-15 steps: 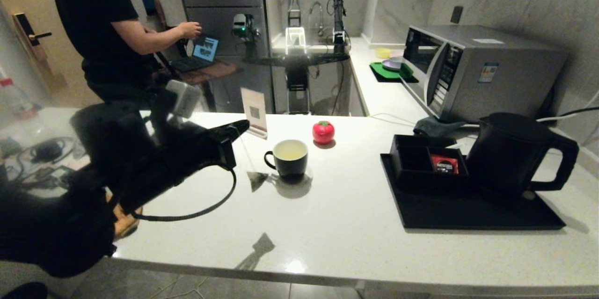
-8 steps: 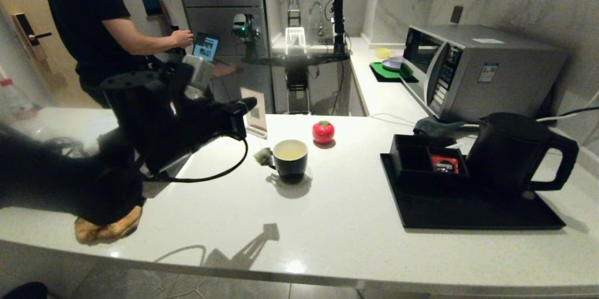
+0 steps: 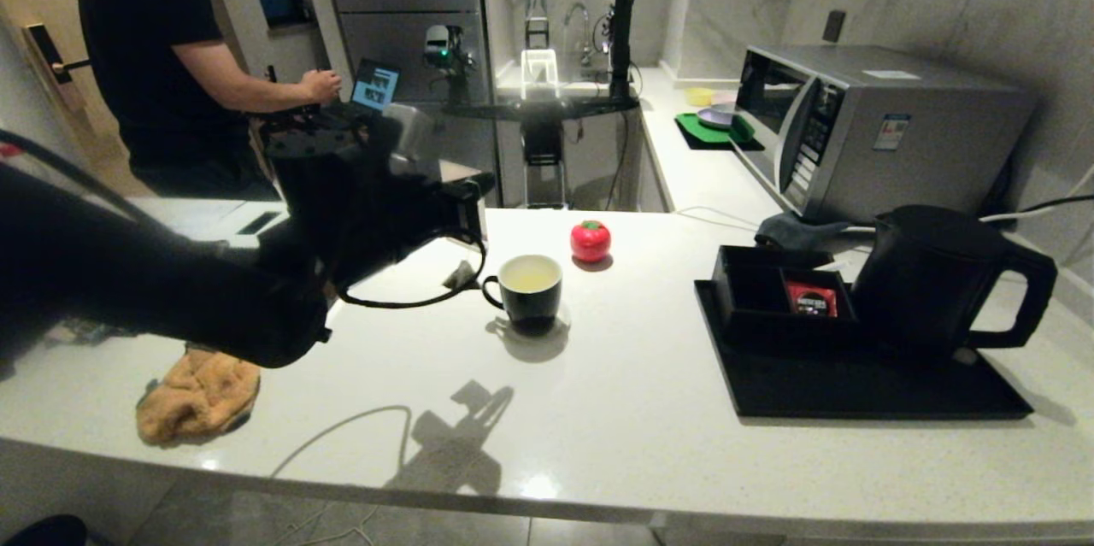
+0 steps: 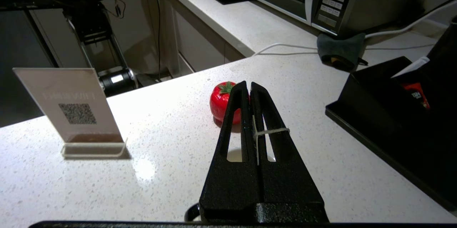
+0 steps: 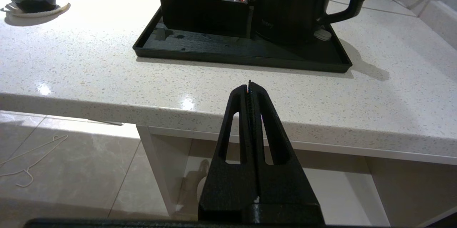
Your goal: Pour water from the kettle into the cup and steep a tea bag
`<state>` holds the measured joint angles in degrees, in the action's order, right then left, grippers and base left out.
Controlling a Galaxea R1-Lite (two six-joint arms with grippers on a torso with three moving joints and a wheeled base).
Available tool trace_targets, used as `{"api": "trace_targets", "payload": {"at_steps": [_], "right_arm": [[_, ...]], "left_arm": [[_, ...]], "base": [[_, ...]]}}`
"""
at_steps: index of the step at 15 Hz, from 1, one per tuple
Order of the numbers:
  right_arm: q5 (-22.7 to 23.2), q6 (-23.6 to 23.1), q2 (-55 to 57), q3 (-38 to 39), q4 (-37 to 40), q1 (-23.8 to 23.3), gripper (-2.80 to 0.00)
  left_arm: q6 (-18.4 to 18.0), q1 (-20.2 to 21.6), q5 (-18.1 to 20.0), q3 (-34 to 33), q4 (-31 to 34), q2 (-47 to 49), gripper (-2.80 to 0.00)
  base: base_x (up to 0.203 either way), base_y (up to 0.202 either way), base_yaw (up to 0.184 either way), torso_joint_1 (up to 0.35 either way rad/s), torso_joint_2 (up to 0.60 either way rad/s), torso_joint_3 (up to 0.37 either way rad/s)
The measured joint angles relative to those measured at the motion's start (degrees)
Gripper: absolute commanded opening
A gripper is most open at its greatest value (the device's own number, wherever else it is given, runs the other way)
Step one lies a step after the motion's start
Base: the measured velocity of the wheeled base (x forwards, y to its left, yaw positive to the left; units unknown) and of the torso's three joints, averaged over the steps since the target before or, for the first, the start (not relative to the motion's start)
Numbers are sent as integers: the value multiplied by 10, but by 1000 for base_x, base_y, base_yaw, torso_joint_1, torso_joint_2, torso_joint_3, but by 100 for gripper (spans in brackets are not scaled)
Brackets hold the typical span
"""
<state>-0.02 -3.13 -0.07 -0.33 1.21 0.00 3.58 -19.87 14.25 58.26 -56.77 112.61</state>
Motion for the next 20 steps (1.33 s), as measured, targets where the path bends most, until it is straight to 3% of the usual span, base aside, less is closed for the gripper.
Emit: {"api": "trace_targets", "payload": {"at_steps": [8,20], "right_arm": [[0,0,0,0,0,0,-280],[0,0,0,0,0,0,-280]], "left_arm": [[0,1,0,100,2,80,-280],[-1,-15,1,143,4,147,-280]], "base": [[0,0,0,0,0,0],[0,0,0,0,0,0]]}}
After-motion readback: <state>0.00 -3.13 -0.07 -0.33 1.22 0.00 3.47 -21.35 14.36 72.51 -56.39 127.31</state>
